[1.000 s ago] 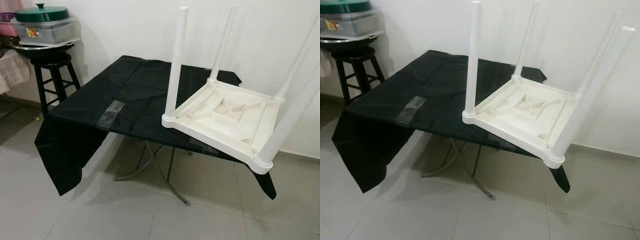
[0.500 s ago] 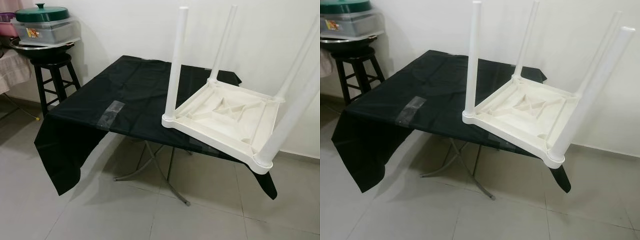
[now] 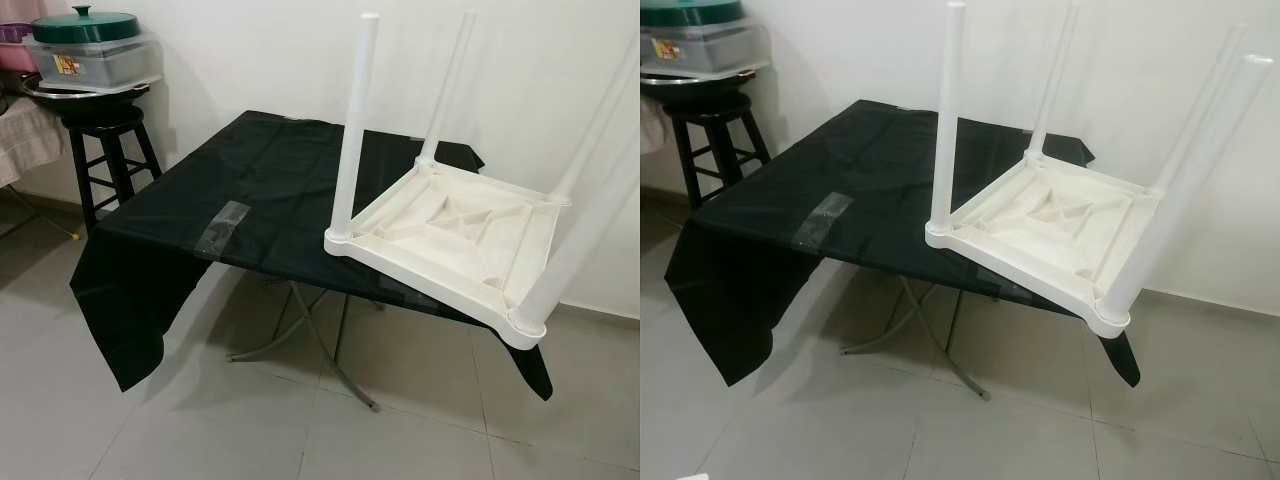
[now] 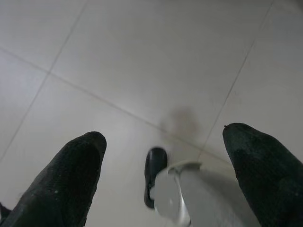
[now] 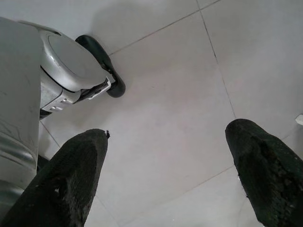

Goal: Building children table

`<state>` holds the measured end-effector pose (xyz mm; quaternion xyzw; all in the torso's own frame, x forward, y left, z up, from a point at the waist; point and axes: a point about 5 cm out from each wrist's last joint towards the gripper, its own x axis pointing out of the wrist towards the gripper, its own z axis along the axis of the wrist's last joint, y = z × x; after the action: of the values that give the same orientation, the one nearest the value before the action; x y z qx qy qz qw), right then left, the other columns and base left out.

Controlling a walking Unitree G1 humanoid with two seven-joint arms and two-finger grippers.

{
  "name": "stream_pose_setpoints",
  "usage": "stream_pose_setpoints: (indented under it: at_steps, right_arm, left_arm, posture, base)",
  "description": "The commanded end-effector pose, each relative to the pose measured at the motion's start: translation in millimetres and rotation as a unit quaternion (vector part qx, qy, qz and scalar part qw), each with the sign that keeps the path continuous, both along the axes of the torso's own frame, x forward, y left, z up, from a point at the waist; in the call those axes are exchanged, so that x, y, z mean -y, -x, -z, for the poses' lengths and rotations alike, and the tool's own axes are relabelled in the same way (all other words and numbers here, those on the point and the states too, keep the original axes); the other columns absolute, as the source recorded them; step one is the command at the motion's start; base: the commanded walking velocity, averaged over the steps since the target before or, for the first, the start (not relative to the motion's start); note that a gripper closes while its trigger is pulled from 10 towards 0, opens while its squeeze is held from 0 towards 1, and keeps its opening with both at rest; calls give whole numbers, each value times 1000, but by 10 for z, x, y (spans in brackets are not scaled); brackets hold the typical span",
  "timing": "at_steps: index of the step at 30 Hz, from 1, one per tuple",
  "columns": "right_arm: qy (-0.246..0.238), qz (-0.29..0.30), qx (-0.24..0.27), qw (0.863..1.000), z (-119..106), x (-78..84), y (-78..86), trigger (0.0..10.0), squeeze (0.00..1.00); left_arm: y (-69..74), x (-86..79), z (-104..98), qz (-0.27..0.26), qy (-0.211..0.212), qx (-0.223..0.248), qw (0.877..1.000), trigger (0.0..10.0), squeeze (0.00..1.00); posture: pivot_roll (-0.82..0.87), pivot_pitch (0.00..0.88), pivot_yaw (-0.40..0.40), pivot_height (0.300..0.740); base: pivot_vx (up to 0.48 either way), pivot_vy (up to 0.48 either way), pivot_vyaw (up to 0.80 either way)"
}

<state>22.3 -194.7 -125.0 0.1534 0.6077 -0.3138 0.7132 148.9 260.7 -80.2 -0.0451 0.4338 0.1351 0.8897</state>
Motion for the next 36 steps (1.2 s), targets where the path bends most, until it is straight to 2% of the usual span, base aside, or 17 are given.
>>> stream_pose_setpoints:
  at_steps: [1, 2, 4, 6, 7, 8, 9, 10, 11, 12, 13, 15, 17, 18, 27, 32, 36]
  right_arm:
    - [97, -406, 104, 903, -594, 347, -1855, 10000, 0]
    - [97, -406, 104, 903, -594, 347, -1855, 10000, 0]
    - [99, -406, 103, 903, -595, 355, -1853, 10000, 0]
    - [99, -406, 103, 903, -595, 355, -1853, 10000, 0]
    - [99, -406, 103, 903, -595, 357, -1853, 10000, 0]
    - [99, -406, 103, 903, -595, 357, -1853, 10000, 0]
    - [100, -406, 103, 903, -597, 361, -1853, 10000, 0]
    - [100, -406, 103, 903, -597, 361, -1853, 10000, 0]
    - [100, -406, 103, 902, -599, 365, -1855, 10000, 0]
    - [100, -406, 103, 902, -599, 365, -1855, 10000, 0]
    - [101, -406, 104, 902, -601, 368, -1858, 10000, 0]
    - [102, -407, 105, 902, -605, 373, -1862, 10000, 0]
    - [102, -407, 105, 902, -605, 373, -1862, 10000, 0]
    - [104, -409, 107, 900, -615, 382, -1875, 10000, 0]
    - [113, -411, 117, 897, -648, 404, -1921, 10000, 0]
    - [121, -417, 122, 892, -673, 421, -1954, 10000, 0]
    - [128, -417, 126, 891, -698, 441, -1985, 10000, 0]
  left_arm:
    - [-364, 10, -180, 28, -6, 66, 997, 10000, 0]
    - [-364, 10, -180, 28, -6, 66, 997, 10000, 0]
    - [-867, 20, -549, 82, -15, 175, 981, 10000, 0]
    - [-867, 20, -549, 82, -15, 175, 981, 10000, 0]
    - [-974, 47, -658, 105, -17, 207, 973, 10000, 0]
    - [-974, 47, -658, 105, -17, 207, 973, 10000, 0]
    - [-1020, 120, -749, 139, -12, 243, 960, 10000, 0]
    - [-1020, 120, -749, 139, -12, 243, 960, 10000, 0]
    - [-1008, 206, -809, 167, -6, 269, 948, 10000, 0]
    - [-1008, 206, -809, 167, -6, 269, 948, 10000, 0]
    - [-966, 285, -860, 187, -2, 290, 939, 10000, 0]
    - [-910, 354, -913, 200, 1, 308, 930, 10000, 0]
    - [-910, 354, -913, 200, 1, 308, 930, 10000, 0]
    - [-762, 485, -1028, 219, 1, 338, 915, 10000, 0]
    - [-444, 813, -1269, 249, 4, 373, 894, 10000, 0]
    - [-431, 881, -1365, 245, -13, 390, 887, 10000, 0]
    - [-527, 990, -1496, 255, -25, 407, 876, 10000, 0]
  posture:
    - [80, 0, -97, 740]
    - [80, 0, -97, 740]
    - [85, 0, -95, 740]
    - [85, 0, -95, 740]
    - [85, 0, -95, 740]
    - [85, 0, -95, 740]
    - [87, 0, -92, 740]
    - [87, 0, -92, 740]
    - [91, 0, -90, 740]
    - [91, 0, -90, 740]
    - [93, 0, -91, 740]
    - [94, 0, -92, 740]
    - [94, 0, -92, 740]
    - [100, 0, -94, 740]
    - [108, 0, -91, 740]
    - [112, 0, -96, 740]
    - [110, 0, -102, 740]
  base:
    - [0, 0, 0]
    - [0, 0, 0]
    - [0, 0, 0]
    - [0, 0, 0]
    - [0, 0, 0]
    - [0, 0, 0]
    - [0, 0, 0]
    - [0, 0, 0]
    - [0, 0, 0]
    - [0, 0, 0]
    - [0, 0, 0]
    - [0, 0, 0]
    - [0, 0, 0]
    - [0, 0, 0]
    - [0, 0, 0]
    - [0, 0, 0]
    - [0, 0, 0]
